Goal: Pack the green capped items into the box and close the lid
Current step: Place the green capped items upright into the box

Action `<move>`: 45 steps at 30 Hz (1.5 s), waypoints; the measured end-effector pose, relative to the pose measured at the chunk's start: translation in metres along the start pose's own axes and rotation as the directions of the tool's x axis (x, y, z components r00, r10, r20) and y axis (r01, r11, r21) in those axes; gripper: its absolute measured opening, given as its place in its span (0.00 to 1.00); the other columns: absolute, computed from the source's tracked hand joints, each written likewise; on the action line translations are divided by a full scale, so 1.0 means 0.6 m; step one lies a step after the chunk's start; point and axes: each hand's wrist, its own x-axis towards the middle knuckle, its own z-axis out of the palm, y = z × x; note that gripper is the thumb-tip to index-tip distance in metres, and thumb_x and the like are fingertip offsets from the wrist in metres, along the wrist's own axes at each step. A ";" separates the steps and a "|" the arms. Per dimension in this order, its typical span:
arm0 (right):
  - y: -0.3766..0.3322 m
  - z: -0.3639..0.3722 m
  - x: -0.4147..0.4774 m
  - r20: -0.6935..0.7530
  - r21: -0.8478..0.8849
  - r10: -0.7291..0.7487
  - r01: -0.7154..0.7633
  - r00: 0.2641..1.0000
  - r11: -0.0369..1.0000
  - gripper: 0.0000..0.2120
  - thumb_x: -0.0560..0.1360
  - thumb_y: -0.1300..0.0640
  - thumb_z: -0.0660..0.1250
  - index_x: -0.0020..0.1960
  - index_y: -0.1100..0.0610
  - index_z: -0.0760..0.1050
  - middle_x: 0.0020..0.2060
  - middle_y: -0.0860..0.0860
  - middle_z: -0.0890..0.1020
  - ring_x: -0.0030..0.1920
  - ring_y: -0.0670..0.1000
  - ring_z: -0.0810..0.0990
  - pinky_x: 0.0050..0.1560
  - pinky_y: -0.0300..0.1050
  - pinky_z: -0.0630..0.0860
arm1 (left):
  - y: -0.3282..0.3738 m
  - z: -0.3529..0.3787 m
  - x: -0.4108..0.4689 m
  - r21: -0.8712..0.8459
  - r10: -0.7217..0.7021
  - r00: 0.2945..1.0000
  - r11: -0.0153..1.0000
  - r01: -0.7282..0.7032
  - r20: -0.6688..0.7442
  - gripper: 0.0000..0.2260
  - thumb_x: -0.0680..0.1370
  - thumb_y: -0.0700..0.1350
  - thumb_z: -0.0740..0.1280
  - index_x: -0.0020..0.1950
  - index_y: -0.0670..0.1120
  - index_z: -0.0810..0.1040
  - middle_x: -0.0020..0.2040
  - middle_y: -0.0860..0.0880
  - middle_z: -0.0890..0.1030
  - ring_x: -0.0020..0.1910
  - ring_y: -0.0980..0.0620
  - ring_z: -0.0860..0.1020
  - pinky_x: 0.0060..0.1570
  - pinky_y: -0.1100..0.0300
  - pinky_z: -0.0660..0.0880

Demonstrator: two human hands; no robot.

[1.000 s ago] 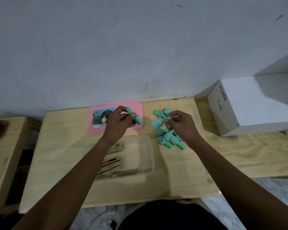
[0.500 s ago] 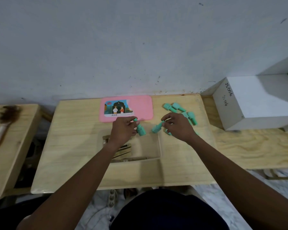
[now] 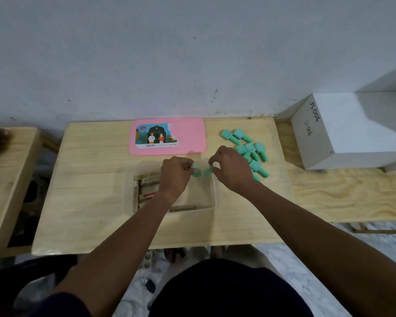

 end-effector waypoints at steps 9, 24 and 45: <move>0.007 0.023 0.008 -0.044 -0.098 -0.067 0.063 0.997 0.993 0.09 0.74 0.53 0.70 0.51 0.55 0.85 0.47 0.52 0.79 0.50 0.55 0.76 0.37 0.47 0.72 | 0.001 0.029 0.002 0.081 0.050 0.998 0.995 -0.053 0.040 0.06 0.71 0.42 0.75 0.47 0.44 0.85 0.39 0.48 0.86 0.41 0.49 0.83 0.48 0.54 0.78; 0.002 0.024 0.009 -0.079 -0.166 -0.088 0.074 0.993 0.983 0.06 0.72 0.56 0.72 0.46 0.56 0.85 0.45 0.52 0.80 0.48 0.55 0.78 0.34 0.44 0.67 | -0.007 0.038 -0.002 0.237 0.199 0.980 0.953 -0.188 -0.024 0.06 0.73 0.43 0.73 0.49 0.47 0.85 0.43 0.48 0.87 0.41 0.47 0.84 0.46 0.54 0.78; 0.042 -0.013 0.016 -0.198 0.058 0.129 -0.120 0.972 0.991 0.09 0.75 0.49 0.70 0.52 0.51 0.84 0.51 0.49 0.82 0.47 0.53 0.83 0.42 0.46 0.76 | 0.039 0.007 0.010 0.426 0.325 0.945 0.858 -0.287 -0.019 0.13 0.75 0.58 0.69 0.57 0.56 0.83 0.47 0.57 0.85 0.42 0.54 0.83 0.45 0.58 0.77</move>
